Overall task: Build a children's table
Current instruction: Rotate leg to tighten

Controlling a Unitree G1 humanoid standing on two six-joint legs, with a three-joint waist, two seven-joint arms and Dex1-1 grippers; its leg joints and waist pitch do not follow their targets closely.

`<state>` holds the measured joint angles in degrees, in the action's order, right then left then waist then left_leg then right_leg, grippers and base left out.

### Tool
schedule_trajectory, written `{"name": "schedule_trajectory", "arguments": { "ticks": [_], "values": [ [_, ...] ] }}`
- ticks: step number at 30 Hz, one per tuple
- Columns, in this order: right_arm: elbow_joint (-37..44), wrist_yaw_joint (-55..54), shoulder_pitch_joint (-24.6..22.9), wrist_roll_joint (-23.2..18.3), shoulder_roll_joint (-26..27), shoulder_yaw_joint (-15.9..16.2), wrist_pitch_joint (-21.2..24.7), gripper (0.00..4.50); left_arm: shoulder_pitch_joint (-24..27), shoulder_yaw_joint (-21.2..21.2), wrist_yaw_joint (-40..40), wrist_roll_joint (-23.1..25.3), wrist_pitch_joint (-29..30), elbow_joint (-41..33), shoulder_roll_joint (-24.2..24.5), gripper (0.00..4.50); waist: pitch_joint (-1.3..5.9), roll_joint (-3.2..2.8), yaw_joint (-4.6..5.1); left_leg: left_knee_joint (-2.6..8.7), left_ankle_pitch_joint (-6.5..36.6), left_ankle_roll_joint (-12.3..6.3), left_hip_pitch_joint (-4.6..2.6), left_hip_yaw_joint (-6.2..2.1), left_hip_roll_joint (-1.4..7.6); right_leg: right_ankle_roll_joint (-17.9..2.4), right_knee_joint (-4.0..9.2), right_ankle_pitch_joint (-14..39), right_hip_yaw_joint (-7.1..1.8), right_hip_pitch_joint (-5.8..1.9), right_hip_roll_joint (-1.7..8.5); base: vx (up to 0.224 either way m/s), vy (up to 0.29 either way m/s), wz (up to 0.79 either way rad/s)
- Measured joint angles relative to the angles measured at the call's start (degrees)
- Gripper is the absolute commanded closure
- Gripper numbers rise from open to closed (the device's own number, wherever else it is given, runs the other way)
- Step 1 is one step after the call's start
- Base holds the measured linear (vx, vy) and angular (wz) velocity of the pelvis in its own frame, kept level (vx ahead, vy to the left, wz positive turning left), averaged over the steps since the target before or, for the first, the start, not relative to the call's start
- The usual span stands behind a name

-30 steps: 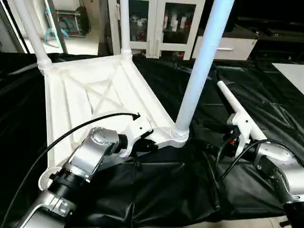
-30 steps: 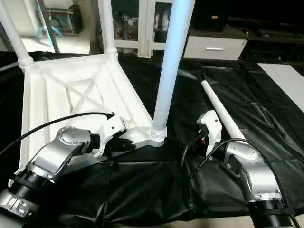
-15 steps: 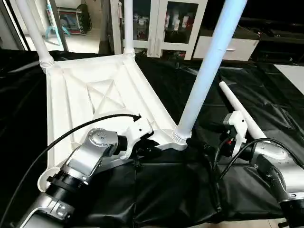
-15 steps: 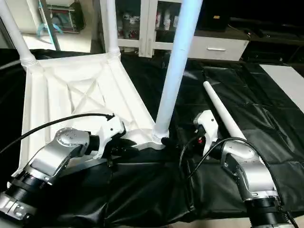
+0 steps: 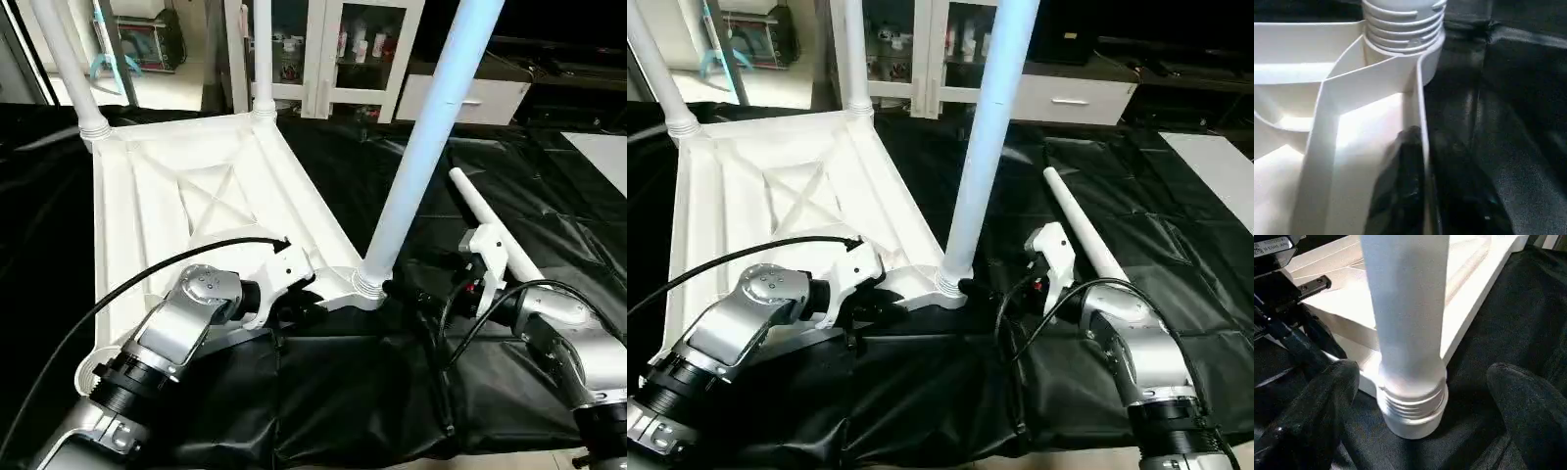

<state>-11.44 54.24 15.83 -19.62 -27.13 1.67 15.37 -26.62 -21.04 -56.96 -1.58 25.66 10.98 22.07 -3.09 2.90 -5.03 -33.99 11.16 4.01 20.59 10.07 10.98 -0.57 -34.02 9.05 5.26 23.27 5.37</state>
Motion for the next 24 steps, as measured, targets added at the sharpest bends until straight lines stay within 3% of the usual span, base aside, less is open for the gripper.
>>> {"name": "schedule_trajectory", "arguments": {
  "ticks": [5,16,24],
  "values": [
    [-0.8,0.0,1.0,0.0,0.1,0.0,-0.6,0.00,0.2,0.1,-0.1,0.0,0.3,-0.2,0.1,4.45,0.04,0.07,-0.10,0.00,0.0,0.00,-0.02,0.00,0.00,0.0,-0.01,0.0,0.00,-0.01,0.00,0.000,0.000,0.00],
    [-5.5,2.0,3.9,2.3,0.5,1.7,-3.7,0.00,1.3,-1.3,-0.9,0.7,-0.8,-2.2,2.1,4.48,0.13,0.21,-0.11,-0.09,0.0,0.00,-0.10,0.00,0.00,0.2,-0.07,0.1,-0.03,-0.11,0.00,0.000,0.000,0.00],
    [-9.9,8.3,6.5,4.0,-0.4,5.2,-6.0,0.00,1.3,-1.8,-2.7,0.7,-2.1,-2.3,2.5,4.48,0.16,0.30,-0.29,-0.16,0.0,0.00,-0.06,0.01,0.00,0.0,-0.06,0.0,-0.07,-0.19,0.01,0.000,0.000,0.00]
  ]
}}
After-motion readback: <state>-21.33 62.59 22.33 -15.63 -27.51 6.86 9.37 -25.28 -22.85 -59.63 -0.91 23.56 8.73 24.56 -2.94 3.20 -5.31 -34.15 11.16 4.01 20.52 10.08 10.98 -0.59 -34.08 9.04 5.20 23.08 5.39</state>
